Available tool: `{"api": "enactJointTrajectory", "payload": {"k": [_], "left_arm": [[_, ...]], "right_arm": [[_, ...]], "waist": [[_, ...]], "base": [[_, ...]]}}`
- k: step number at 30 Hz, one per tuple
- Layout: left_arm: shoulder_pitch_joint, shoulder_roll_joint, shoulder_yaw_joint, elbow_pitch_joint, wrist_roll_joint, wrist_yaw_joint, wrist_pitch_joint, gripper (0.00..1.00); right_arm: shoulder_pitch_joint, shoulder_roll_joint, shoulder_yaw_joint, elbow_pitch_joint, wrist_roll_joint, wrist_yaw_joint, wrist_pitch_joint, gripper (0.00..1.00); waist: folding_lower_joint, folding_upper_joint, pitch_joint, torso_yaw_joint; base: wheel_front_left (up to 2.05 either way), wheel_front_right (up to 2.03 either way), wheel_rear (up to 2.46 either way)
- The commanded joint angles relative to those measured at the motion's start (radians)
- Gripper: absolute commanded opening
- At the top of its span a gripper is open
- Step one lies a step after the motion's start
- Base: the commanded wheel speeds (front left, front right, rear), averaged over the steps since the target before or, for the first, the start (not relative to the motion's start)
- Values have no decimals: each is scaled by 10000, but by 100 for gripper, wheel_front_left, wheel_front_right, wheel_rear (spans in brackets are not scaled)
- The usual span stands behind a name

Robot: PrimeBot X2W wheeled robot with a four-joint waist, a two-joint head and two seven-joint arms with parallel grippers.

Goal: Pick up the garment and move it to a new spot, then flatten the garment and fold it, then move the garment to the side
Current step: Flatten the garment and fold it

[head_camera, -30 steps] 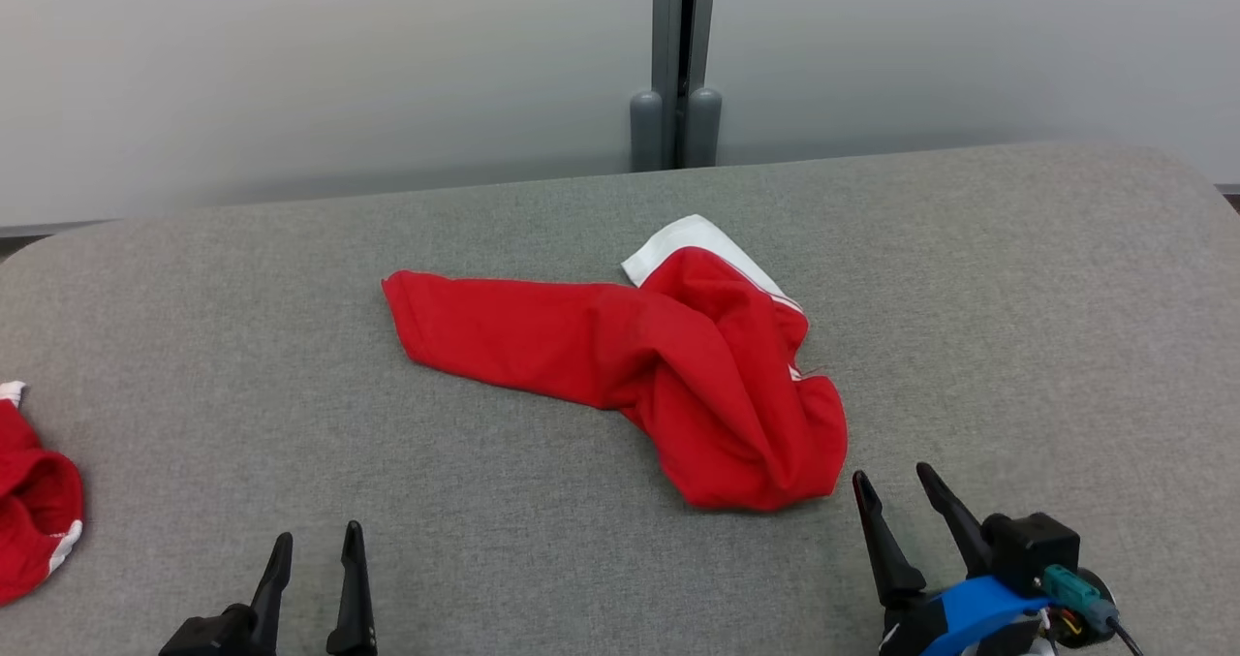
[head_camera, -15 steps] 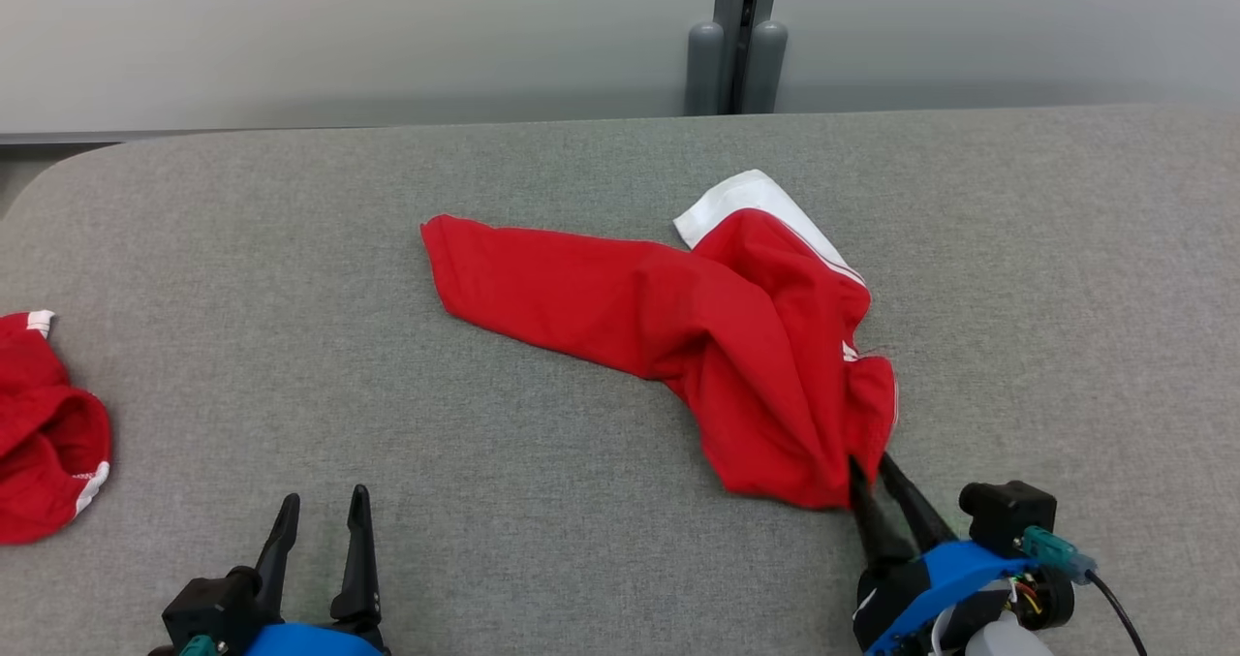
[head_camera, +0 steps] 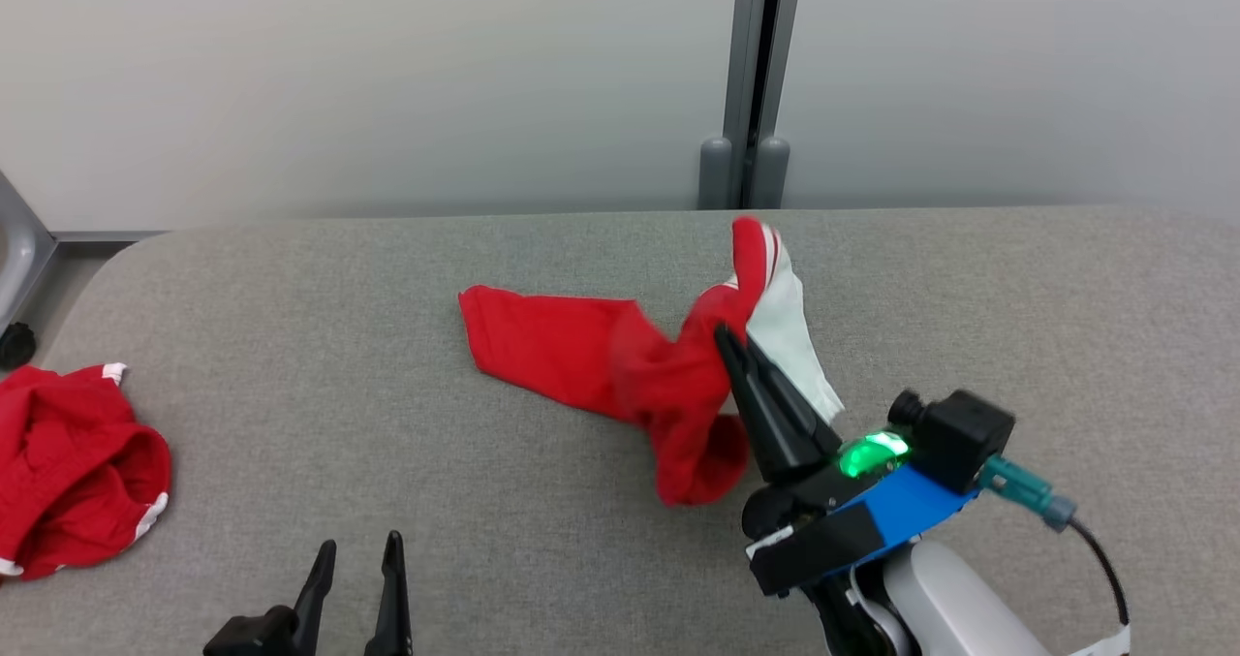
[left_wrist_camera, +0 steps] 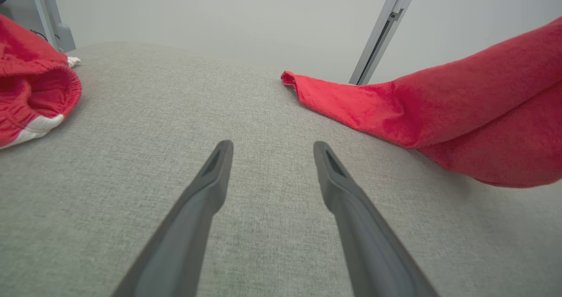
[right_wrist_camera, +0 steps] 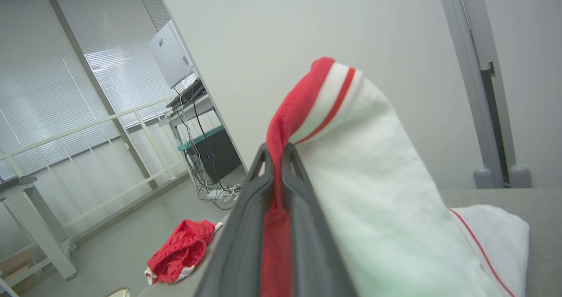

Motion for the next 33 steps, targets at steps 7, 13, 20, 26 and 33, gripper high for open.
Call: {"api": "enactJointTrajectory", "payload": {"k": [7,13,20,26,33], "left_arm": [[361,-146,30,168,226,-13,-28,100],[137,-194,-165,202,93,-13,-28,100],[-535,27,-813,65,-205,-13,-28,100],[-801,309,-956,8,-508,-13,-28,100],[-647,256,-925,195,-487,-13,-28,100]], "right_arm": [[-1061,-42,26,-708,780,1,-8,0],[-1484,-32,-1334,921,-345,1,-6,0],[-2574,-34,-3149,2794,-2041,2,-7,0],[-3786,-28,-4049,2679,-2941,1,-9,0],[-4695,-29,-3384,2007,-2954,1,-9,0]], "waist": [[2,0,-348,36],[2,0,93,298],[2,0,1166,1041],[2,0,1514,1393],[2,0,989,1416]], "base": [[0,0,0],[0,0,0],[0,0,0],[0,0,0],[0,0,0]]}}
